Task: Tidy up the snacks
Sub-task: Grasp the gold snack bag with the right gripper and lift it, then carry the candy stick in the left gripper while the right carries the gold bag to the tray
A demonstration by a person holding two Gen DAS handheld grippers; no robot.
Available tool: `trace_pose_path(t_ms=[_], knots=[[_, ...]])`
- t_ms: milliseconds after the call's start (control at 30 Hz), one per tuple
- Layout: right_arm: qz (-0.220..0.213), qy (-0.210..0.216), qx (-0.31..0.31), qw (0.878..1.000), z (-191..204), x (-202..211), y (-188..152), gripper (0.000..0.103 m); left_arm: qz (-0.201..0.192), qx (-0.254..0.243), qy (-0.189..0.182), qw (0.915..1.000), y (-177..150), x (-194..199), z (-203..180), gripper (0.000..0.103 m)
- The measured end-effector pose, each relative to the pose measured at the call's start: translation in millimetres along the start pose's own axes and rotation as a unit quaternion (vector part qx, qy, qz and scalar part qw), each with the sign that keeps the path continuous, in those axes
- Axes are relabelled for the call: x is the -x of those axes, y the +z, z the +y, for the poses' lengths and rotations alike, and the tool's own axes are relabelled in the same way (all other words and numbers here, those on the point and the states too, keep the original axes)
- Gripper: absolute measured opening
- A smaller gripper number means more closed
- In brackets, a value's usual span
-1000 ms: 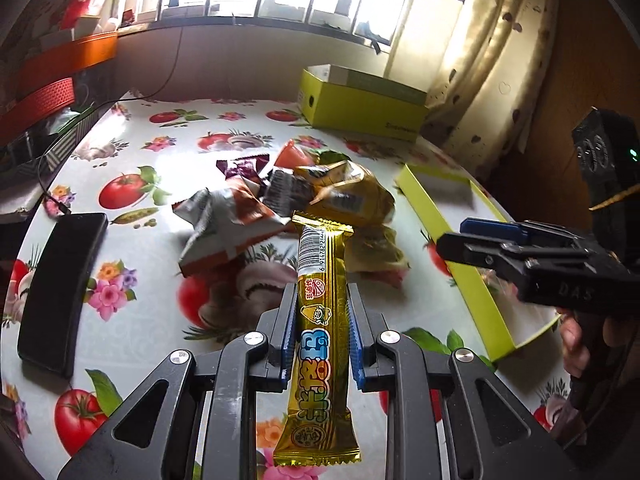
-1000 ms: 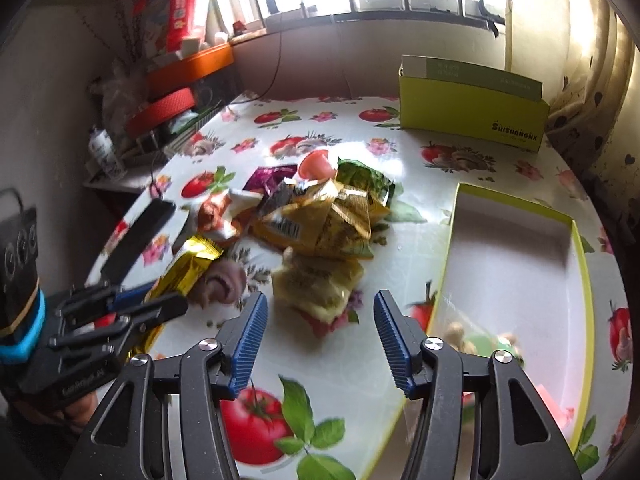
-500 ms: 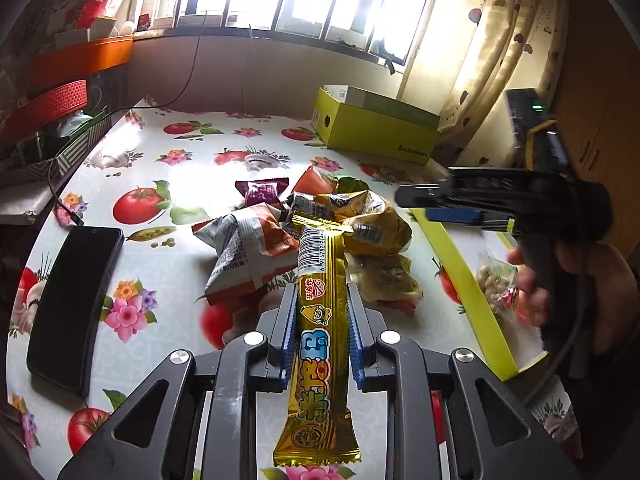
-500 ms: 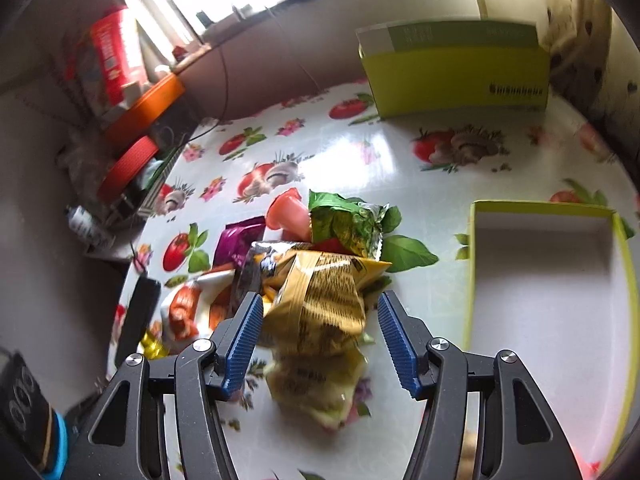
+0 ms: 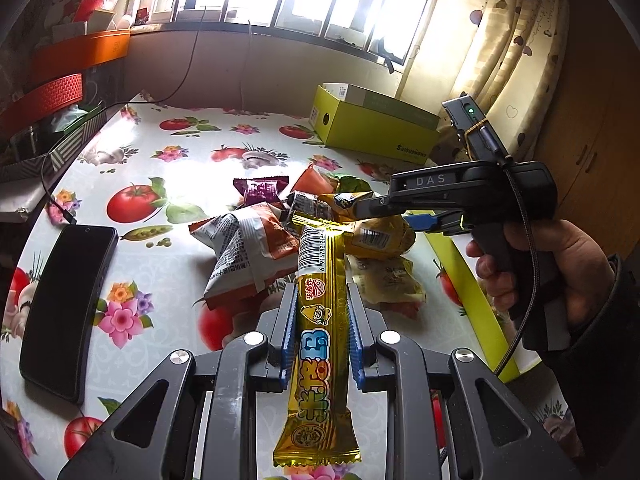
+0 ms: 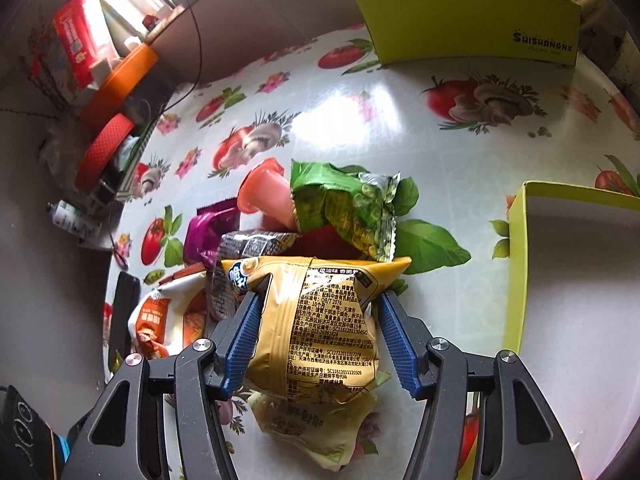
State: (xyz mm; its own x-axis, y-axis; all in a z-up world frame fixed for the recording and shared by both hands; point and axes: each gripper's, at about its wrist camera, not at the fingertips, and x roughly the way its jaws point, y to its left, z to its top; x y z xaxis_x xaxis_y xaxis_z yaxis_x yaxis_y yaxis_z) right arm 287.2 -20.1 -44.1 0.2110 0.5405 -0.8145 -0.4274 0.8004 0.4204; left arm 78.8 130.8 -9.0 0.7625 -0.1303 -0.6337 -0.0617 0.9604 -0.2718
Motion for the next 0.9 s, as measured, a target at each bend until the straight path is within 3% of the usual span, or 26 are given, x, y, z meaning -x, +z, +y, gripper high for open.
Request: trace_pose_path(t_ms=[233, 567, 900], knots=[[-0.033, 0.009, 0.018, 0.999, 3, 20, -10, 0.043, 0.000, 0.002, 0.000, 1.0000, 0, 1, 0, 0.023], [-0.082, 0.035, 0.055, 0.994, 21, 59, -42, 0.042, -0.004, 0.006, 0.005, 1.0000, 0, 9, -6, 0.023], [-0.142, 0.026, 0.079, 0.986, 26, 113, -91, 0.042, -0.013, -0.004, 0.004, 0.9999, -1, 26, -24, 0.023]])
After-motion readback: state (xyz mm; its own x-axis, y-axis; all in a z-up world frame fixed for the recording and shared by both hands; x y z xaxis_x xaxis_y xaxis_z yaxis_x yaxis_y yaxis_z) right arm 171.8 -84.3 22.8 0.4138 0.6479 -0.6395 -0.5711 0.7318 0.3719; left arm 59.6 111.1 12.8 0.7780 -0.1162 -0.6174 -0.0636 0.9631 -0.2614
